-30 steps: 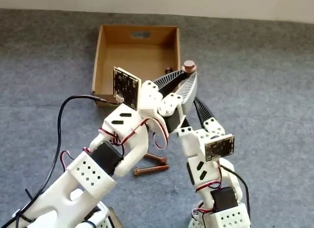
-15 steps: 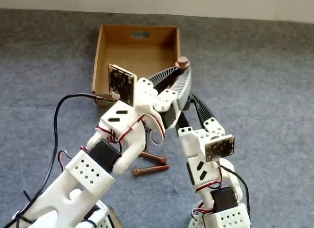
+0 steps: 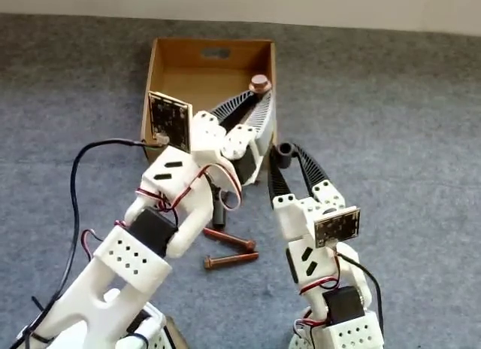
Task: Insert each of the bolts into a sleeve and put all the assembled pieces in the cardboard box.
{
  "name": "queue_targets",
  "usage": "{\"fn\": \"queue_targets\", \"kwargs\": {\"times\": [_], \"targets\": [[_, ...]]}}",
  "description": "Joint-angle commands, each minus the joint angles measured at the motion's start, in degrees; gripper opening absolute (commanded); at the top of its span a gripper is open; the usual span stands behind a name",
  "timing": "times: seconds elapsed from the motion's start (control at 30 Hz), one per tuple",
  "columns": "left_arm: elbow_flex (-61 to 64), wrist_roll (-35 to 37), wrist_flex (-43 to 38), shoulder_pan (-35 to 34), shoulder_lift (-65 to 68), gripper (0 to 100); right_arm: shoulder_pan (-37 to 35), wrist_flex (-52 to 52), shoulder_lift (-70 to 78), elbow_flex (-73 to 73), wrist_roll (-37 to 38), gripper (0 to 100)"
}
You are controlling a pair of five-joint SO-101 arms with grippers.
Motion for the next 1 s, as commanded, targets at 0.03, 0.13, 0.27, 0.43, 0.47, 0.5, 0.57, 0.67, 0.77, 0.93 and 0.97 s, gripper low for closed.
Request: {"fn": "queue_targets", "kwargs": {"times": [0.03,0.13,0.27,0.43,0.47,0.5,0.57,0.67,0.77,0.93,0.97], "targets": [[-2.24,0.09,1.58,2.33,-0.57,1,0.66,-1.27,-0.31,3.74,-0.35,0.5],[-2.42,0.09,3.87,4.44,-0.57,1,0.66,-1.27,-0.31,3.74,-0.35,0.5],[-2.59,0.09,3.87,4.44,-0.66,1,0.66,-1.19,-0.31,3.74,-0.35,0.5],[-3.82,0.09,3.87,4.35,-0.66,1,0.66,-1.19,-0.31,3.82,-0.35,0.5],[-4.53,0.09,3.96,4.35,-0.66,1,0.66,-1.19,-0.31,3.82,-0.35,0.5],[-5.41,0.09,3.96,4.35,-0.66,1,0.66,-1.19,-0.31,3.82,-0.35,0.5],[-7.16,0.09,3.96,4.35,-0.66,1,0.66,-1.19,-0.31,3.82,-0.35,0.5],[-8.04,0.09,3.96,4.7,-0.4,1,0.66,-1.19,-0.31,3.82,-0.35,0.5],[-7.87,0.09,3.96,4.79,-0.22,1,0.66,-1.19,-0.31,3.82,-0.35,0.5],[-7.16,0.09,4.13,4.79,-0.13,1,0.66,-1.19,-0.31,3.82,-0.35,0.5],[-6.46,0.09,4.13,4.79,-0.13,1,0.66,-1.19,-0.31,3.82,-0.35,0.5]]}}
